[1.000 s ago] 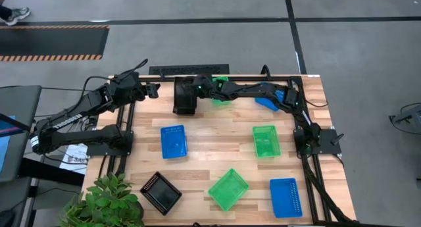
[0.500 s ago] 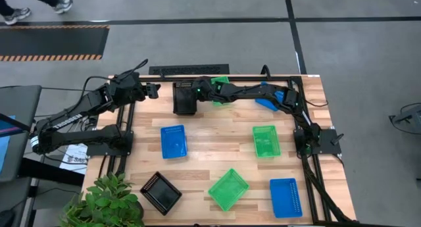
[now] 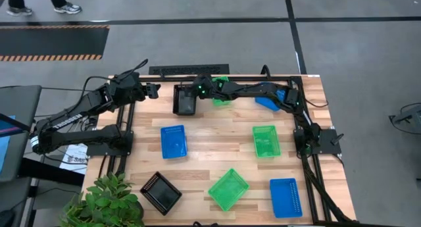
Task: Stack baskets by color
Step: Stack the middle black bin on the top black bin, then stack the bottom right blue bin on the top blue bin
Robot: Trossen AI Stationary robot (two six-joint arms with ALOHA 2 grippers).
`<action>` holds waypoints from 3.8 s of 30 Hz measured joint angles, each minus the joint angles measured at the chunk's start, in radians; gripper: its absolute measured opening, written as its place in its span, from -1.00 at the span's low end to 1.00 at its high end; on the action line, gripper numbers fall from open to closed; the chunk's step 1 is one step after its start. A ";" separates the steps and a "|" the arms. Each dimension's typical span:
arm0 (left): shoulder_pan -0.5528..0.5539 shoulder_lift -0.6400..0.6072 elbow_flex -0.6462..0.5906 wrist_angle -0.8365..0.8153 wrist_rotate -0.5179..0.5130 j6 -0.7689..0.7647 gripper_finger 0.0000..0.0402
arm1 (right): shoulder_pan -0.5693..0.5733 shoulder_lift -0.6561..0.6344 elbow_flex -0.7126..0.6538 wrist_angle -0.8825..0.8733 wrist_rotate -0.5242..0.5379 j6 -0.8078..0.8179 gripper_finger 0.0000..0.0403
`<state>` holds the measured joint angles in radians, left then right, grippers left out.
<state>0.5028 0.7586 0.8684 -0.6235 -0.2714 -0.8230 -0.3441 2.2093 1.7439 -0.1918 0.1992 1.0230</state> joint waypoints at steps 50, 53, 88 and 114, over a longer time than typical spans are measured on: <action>0.002 0.001 0.000 0.000 0.083 0.022 -0.18 | 1.238 -0.821 -0.602 -1.127 -0.186 0.604 0.14; 0.002 0.001 0.000 0.000 0.083 0.022 -0.18 | 1.241 -0.822 -0.653 -1.045 -0.189 0.484 0.14; 0.002 0.001 0.000 -0.045 0.081 0.018 -0.18 | 1.133 -0.829 -0.989 -0.611 -0.262 0.023 -0.31; 0.002 0.001 0.000 -0.038 0.082 0.056 -0.18 | 0.924 -1.246 -0.625 -1.148 0.443 0.815 -0.98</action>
<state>0.5049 0.7593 0.8684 -0.6619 -0.1894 -0.7673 0.5798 0.9636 1.1186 -1.3394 0.6417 1.8375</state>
